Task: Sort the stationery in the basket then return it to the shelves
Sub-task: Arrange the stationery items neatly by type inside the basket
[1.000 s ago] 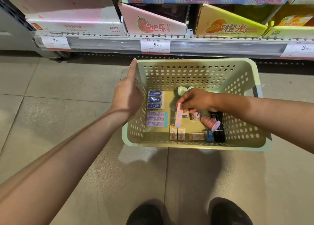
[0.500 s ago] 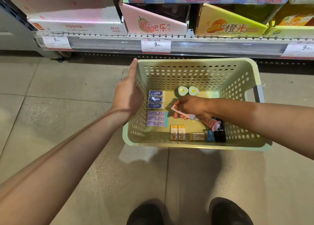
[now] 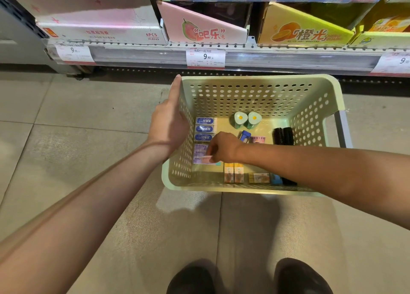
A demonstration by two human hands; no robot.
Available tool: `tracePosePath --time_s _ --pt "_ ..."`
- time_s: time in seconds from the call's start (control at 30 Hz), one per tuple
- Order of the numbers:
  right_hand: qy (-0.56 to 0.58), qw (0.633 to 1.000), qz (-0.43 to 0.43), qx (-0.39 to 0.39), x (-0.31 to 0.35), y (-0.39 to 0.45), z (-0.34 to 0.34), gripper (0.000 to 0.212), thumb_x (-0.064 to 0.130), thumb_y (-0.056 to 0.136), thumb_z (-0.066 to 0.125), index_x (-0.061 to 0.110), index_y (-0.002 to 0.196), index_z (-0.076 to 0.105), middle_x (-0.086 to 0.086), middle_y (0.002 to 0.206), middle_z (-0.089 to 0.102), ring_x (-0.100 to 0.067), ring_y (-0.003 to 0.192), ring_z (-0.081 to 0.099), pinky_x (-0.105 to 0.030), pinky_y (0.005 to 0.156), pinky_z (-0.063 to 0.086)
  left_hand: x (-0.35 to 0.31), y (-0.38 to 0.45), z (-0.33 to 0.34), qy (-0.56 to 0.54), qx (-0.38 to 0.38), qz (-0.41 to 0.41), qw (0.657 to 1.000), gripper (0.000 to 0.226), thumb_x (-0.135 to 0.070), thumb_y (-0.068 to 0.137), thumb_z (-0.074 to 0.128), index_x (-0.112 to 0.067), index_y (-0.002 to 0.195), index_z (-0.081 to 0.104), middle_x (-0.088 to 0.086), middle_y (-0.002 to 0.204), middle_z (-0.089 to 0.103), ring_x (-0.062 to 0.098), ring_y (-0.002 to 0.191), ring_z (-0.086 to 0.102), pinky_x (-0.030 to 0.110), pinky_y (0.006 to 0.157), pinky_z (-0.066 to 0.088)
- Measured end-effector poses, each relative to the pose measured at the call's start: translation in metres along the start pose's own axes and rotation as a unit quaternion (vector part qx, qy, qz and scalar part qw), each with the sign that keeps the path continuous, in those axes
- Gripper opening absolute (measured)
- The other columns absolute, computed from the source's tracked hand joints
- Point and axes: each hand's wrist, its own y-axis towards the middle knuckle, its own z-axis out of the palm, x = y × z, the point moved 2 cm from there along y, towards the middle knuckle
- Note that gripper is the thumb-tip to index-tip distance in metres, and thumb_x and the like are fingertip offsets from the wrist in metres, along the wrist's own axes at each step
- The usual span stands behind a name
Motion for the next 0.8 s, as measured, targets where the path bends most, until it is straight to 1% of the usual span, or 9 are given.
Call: tracePosePath --time_s 0.07,0.17,0.27,0.4,0.53,0.6,0.67,0.8 --pt "-0.023 1.000 -0.009 -0.004 0.005 0.004 0.007 0.030 0.020 0.081 0.071 0.011 0.110 0.069 -0.008 0.113 0.068 -0.022 0.105 0.062 -0.031 0.091 0.050 0.001 0.000 0.000 0.000 -0.002 0.005 1.000 0.078 0.008 0.085 0.040 -0.022 0.150 0.008 -0.006 0.062 0.044 0.006 0.055 0.042 0.007 0.045 0.033" --pt "-0.053 0.998 -0.014 -0.003 0.012 0.010 0.015 0.030 0.022 0.083 0.069 0.010 0.111 0.067 -0.009 0.114 0.067 -0.024 0.105 0.061 -0.031 0.090 0.050 0.001 0.000 0.001 0.006 -0.007 0.009 1.000 0.078 0.008 0.084 0.040 -0.020 0.150 0.009 -0.006 0.060 0.043 0.006 0.053 0.040 0.010 0.047 0.033" --pt "-0.068 0.998 -0.013 -0.008 0.014 0.013 0.020 0.030 0.019 0.083 0.069 0.008 0.111 0.066 -0.010 0.112 0.067 -0.025 0.103 0.062 -0.029 0.084 0.049 0.002 0.001 0.001 0.011 -0.010 0.018 1.000 0.077 0.009 0.084 0.040 -0.019 0.150 0.009 -0.007 0.059 0.041 0.005 0.052 0.039 0.007 0.045 0.032" --pt "-0.071 0.997 -0.009 -0.035 0.013 0.013 0.022 0.027 0.015 0.082 0.070 0.008 0.108 0.065 -0.011 0.112 0.066 -0.026 0.102 0.062 -0.026 0.075 0.045 0.003 0.001 0.001 0.012 -0.014 0.027 0.999 0.076 0.009 0.085 0.040 -0.017 0.150 0.010 -0.009 0.058 0.041 0.004 0.051 0.038 0.006 0.044 0.031" --pt "-0.089 0.995 -0.021 -0.042 0.012 0.012 0.024 0.024 0.015 0.081 0.070 0.007 0.103 0.064 -0.012 0.111 0.066 -0.028 0.101 0.062 -0.025 0.072 0.042 0.003 0.001 0.001 0.015 -0.019 0.036 0.999 0.076 0.009 0.084 0.041 -0.014 0.149 0.011 -0.012 0.060 0.039 0.002 0.052 0.037 0.014 0.049 0.030" --pt "-0.104 0.993 -0.033 -0.043 0.011 0.012 0.025 0.024 0.019 0.082 0.071 0.007 0.102 0.065 -0.012 0.111 0.066 -0.027 0.100 0.062 -0.025 0.070 0.041 0.003 0.001 0.001 0.016 -0.019 0.037 0.999 0.075 0.008 0.084 0.041 -0.014 0.150 0.011 -0.012 0.060 0.039 0.002 0.052 0.038 0.015 0.049 0.030" --pt "-0.118 0.991 -0.043 -0.046 0.011 0.011 0.026 0.024 0.021 0.083 0.070 0.008 0.102 0.066 -0.010 0.110 0.066 -0.026 0.099 0.063 -0.025 0.070 0.042 0.003 0.001 0.001 0.018 -0.018 0.033 0.999 0.076 0.008 0.085 0.041 -0.015 0.150 0.010 -0.012 0.061 0.039 0.002 0.053 0.038 0.015 0.052 0.029" --pt "-0.147 0.986 -0.061 -0.045 0.011 0.010 0.025 0.022 0.024 0.086 0.065 0.010 0.103 0.066 -0.008 0.109 0.067 -0.025 0.099 0.063 -0.025 0.067 0.040 0.003 0.001 0.002 0.022 -0.015 0.024 0.999 0.076 0.007 0.085 0.041 -0.017 0.150 0.009 -0.007 0.059 0.042 0.005 0.053 0.040 0.016 0.048 0.032"
